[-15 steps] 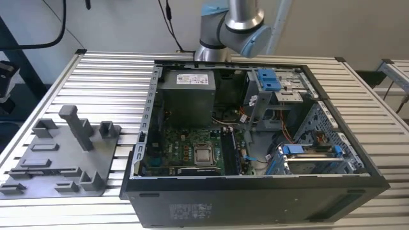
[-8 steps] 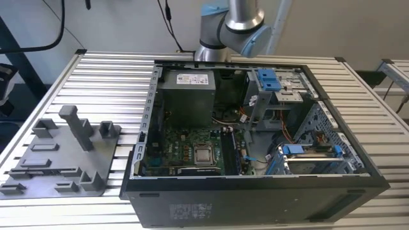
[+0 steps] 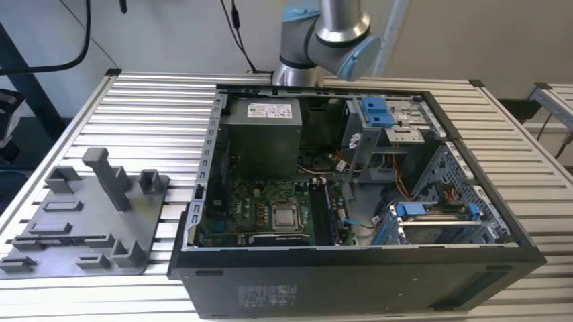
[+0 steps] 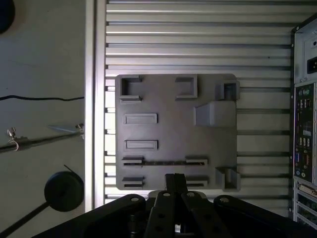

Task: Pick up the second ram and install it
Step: 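Pick up the second ram and move it above second insertion slot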

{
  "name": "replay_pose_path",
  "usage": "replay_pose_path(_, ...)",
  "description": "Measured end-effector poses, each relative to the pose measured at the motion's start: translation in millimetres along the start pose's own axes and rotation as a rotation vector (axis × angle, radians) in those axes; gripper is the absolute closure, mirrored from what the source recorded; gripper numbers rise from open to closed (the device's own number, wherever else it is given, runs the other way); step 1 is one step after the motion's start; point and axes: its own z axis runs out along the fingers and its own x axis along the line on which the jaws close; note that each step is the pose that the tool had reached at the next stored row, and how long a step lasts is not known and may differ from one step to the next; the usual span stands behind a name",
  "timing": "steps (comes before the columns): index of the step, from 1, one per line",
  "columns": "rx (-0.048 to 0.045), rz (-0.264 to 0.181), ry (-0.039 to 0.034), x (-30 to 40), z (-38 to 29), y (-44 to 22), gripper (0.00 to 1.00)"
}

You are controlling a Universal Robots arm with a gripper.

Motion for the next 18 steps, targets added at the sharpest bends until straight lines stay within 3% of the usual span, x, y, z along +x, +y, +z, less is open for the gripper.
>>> replay_pose_path(12, 0.0001, -0.002, 0.0002, 0.0, 0.0, 0.0, 0.89)
replay_pose_path(18, 0.0003, -0.059, 0.0038, 0.2, 0.0, 0.1, 0.89)
